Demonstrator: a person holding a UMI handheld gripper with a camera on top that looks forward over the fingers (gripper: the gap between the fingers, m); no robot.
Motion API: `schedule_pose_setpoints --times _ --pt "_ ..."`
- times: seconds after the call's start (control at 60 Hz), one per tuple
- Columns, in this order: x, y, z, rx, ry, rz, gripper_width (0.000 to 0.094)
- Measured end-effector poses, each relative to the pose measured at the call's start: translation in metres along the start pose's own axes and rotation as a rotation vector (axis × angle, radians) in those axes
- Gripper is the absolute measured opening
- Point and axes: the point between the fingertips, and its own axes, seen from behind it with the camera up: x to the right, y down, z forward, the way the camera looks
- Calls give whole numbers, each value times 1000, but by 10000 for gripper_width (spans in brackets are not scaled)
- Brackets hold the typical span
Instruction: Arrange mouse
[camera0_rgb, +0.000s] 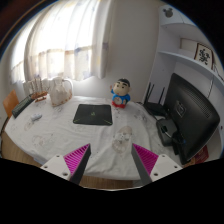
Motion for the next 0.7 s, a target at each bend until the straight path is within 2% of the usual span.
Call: schedule_pose_setpoints --times 0.7 --pt "-149 1 -1 -26 -126 -17 853"
